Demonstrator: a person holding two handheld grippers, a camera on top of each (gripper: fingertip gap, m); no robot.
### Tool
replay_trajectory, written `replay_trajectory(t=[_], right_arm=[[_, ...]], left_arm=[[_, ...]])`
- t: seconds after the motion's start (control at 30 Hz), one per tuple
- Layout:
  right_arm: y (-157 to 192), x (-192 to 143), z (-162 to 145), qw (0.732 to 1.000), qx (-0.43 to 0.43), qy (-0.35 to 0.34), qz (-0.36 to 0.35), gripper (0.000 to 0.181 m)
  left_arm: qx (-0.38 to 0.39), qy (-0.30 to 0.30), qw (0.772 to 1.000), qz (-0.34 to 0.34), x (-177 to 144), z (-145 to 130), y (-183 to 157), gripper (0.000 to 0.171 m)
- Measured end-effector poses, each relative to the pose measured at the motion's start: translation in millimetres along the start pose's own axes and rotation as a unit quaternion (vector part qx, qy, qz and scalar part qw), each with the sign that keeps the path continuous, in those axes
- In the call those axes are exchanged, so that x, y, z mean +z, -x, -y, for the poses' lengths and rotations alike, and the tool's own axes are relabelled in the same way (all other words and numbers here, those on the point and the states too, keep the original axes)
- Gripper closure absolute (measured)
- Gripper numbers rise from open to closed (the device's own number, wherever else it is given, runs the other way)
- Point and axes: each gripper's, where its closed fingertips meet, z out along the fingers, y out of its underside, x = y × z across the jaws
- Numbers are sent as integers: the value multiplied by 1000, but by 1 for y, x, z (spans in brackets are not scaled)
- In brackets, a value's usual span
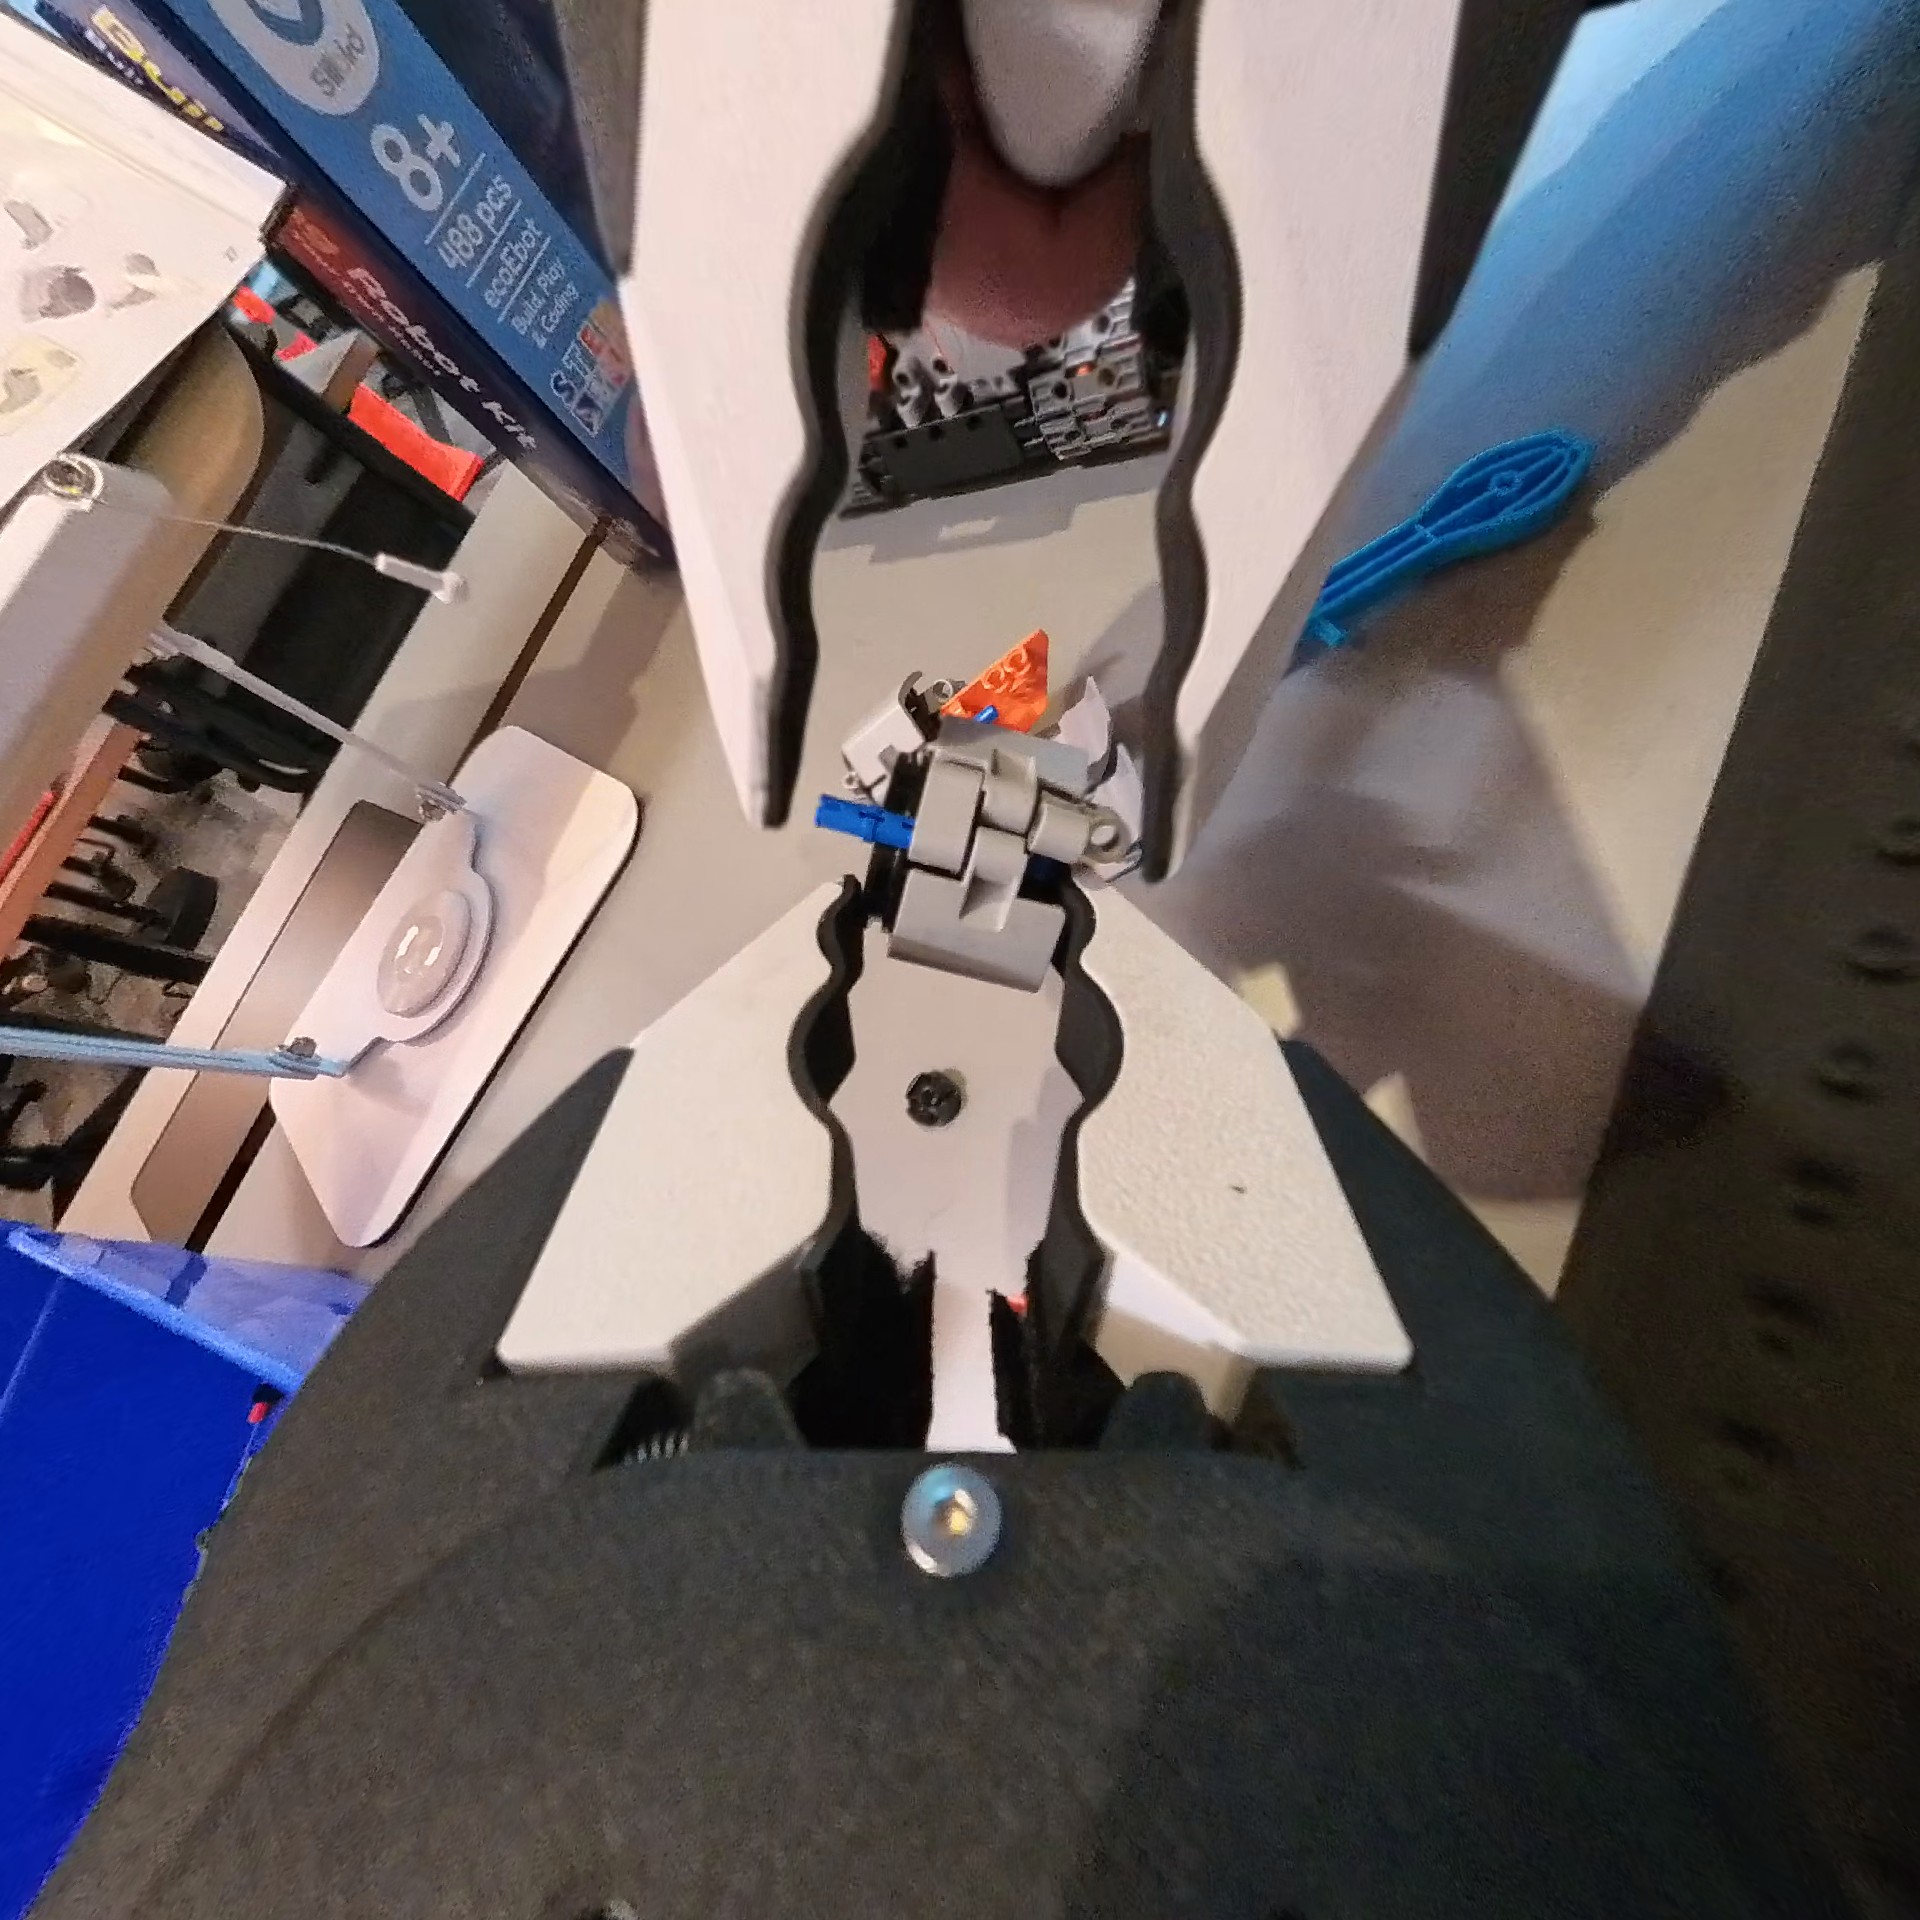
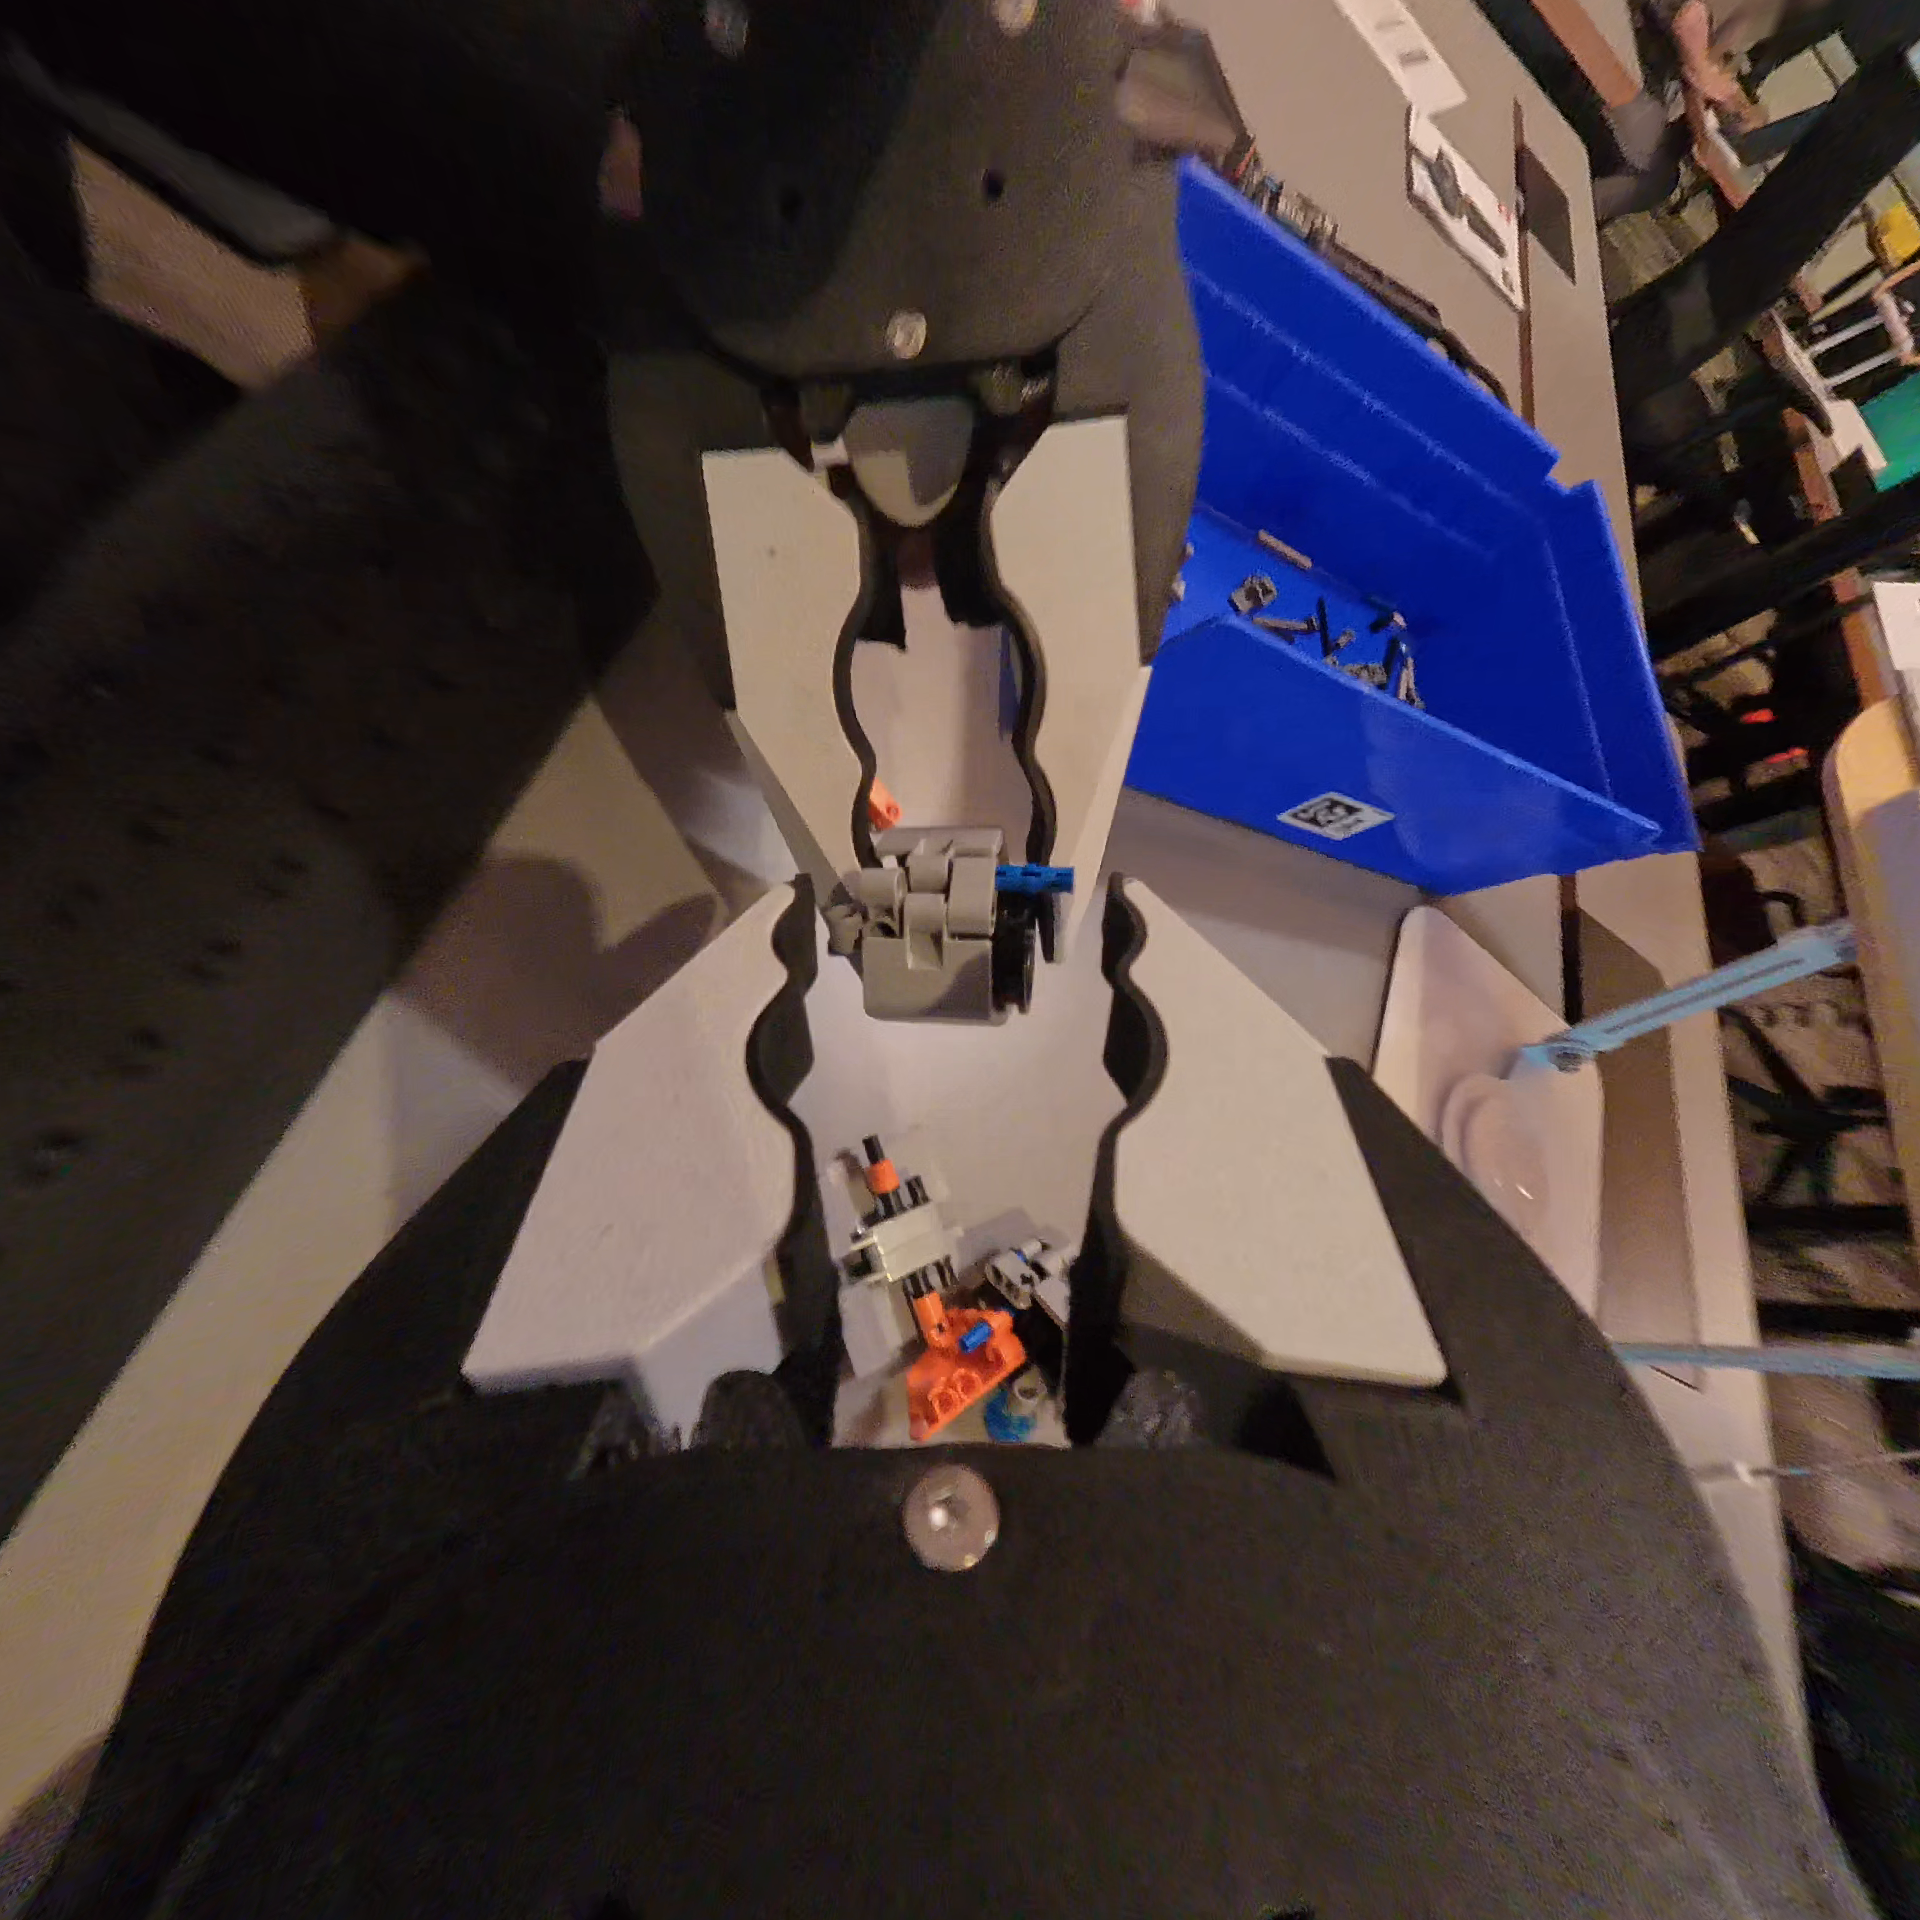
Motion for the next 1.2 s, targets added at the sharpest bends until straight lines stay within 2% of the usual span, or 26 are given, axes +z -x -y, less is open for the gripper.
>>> replay_trajectory(t=[0.07,0.4,0.57,0.63,0.73,0.8,0.87,1.0,1.2], right_arm=[[2,3,-1,1000,-21,5,-8,135],[13,12,-14,992,-100,73,-16,137],[11,15,-13,990,-115,72,-40,137],[9,11,-10,993,-99,57,-36,137],[3,3,-3,1000,-6,-9,4,136],[1,0,-3,999,14,-26,17,136],[3,-2,-1,998,34,-44,36,136],[7,1,-3,998,27,-35,37,136],[4,7,-7,1000,5,-4,-2,137]], left_arm=[[3,2,1000,2,-1,1,0,138],[9,42,999,-32,6,-10,-11,139],[-1,44,998,-35,5,-13,-9,139],[-16,24,999,-36,5,-10,-8,138],[-50,-14,998,-47,-2,1,-3,137],[-46,-29,997,-54,-6,3,-3,133],[-40,-43,997,-55,-10,5,-4,138],[-46,-55,995,-63,-12,3,-7,140],[-48,-35,998,-35,-8,-2,-4,141]])
